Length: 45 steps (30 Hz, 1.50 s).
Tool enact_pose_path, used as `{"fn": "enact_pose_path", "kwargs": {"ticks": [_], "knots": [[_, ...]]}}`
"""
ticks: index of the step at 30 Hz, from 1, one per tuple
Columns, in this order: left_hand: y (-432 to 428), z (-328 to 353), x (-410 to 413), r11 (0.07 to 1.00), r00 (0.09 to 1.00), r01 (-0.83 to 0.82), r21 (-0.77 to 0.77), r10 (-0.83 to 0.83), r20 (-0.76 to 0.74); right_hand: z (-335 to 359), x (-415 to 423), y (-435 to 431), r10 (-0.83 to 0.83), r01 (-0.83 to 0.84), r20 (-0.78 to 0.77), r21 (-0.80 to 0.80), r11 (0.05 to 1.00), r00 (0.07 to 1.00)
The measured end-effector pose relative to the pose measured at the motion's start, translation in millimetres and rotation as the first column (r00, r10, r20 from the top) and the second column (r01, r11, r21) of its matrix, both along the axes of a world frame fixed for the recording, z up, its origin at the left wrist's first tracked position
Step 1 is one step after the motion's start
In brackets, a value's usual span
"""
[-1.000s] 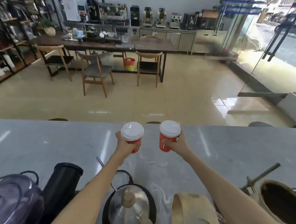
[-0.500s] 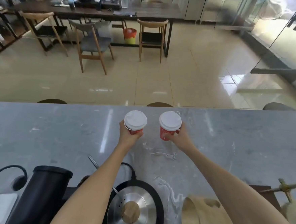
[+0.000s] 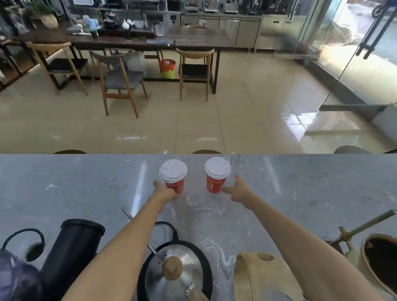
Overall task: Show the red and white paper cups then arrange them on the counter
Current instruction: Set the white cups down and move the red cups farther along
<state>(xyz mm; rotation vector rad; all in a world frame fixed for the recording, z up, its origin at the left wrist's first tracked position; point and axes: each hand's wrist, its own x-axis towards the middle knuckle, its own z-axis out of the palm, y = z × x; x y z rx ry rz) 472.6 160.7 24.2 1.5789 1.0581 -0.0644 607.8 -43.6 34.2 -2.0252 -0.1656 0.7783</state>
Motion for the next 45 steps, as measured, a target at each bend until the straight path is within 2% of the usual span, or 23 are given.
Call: {"fn": "enact_pose_path", "kwargs": {"ticks": [4, 7, 11, 15, 17, 19, 23, 27, 30, 33, 35, 37, 39, 42, 45], "knots": [[-15, 78, -18, 0.995, 0.999, -0.033, 0.096, 0.036, -0.025, 81, -21, -21, 0.078, -0.082, -0.048, -0.089, 0.993, 0.996], [-32, 151, -36, 0.99, 0.992, -0.038, 0.134, 0.022, 0.123, 151, -53, -36, 0.071, -0.067, 0.139, -0.028, 0.997, 0.988], [-78, 228, -77, 0.93, 0.938, 0.106, 0.351, -0.211, 0.275, 233, -119, -62, 0.02, -0.126, 0.492, 0.182, 0.975, 0.871], [-141, 253, -153, 0.802, 0.783, 0.216, 0.557, -0.483, 0.392, 258, -203, -122, -0.042, -0.218, 0.65, 0.314, 0.924, 0.759], [-171, 236, -197, 0.791, 0.702, 0.245, 0.56, -0.544, 0.461, 246, -248, -160, -0.068, -0.209, 0.652, 0.337, 0.918, 0.755], [-200, 210, -237, 0.803, 0.656, 0.3, 0.515, -0.566, 0.499, 220, -287, -204, -0.119, -0.126, 0.627, 0.333, 0.935, 0.77], [-239, 138, -284, 0.833, 0.661, 0.373, 0.408, -0.547, 0.513, 153, -345, -295, -0.225, 0.105, 0.585, 0.233, 0.967, 0.779], [-267, 73, -309, 0.806, 0.684, 0.414, 0.423, -0.582, 0.439, 102, -377, -383, -0.324, 0.318, 0.537, 0.108, 0.942, 0.779], [-282, 44, -314, 0.779, 0.683, 0.494, 0.385, -0.622, 0.383, 73, -371, -425, -0.241, 0.316, 0.531, -0.053, 0.947, 0.812], [-303, 29, -310, 0.657, 0.577, 0.583, 0.478, -0.749, 0.326, 44, -346, -444, -0.104, 0.23, 0.484, -0.208, 0.951, 0.869], [-319, 22, -303, 0.594, 0.543, 0.607, 0.528, -0.795, 0.27, 24, -325, -445, 0.002, 0.151, 0.507, -0.261, 0.953, 0.862], [-334, 11, -294, 0.542, 0.57, 0.617, 0.571, -0.808, 0.152, 7, -306, -443, 0.097, 0.066, 0.526, -0.282, 0.957, 0.845], [-348, -1, -289, 0.534, 0.609, 0.631, 0.563, -0.79, 0.066, -9, -289, -444, 0.129, -0.007, 0.482, -0.246, 0.969, 0.867], [-367, -17, -282, 0.641, 0.709, 0.568, 0.517, -0.7, 0.089, -28, -275, -449, 0.049, -0.024, 0.365, -0.072, 0.997, 0.93], [-383, -21, -283, 0.748, 0.836, 0.367, 0.553, -0.526, 0.157, -41, -272, -455, -0.007, -0.011, 0.332, 0.054, 0.998, 0.943]]}}
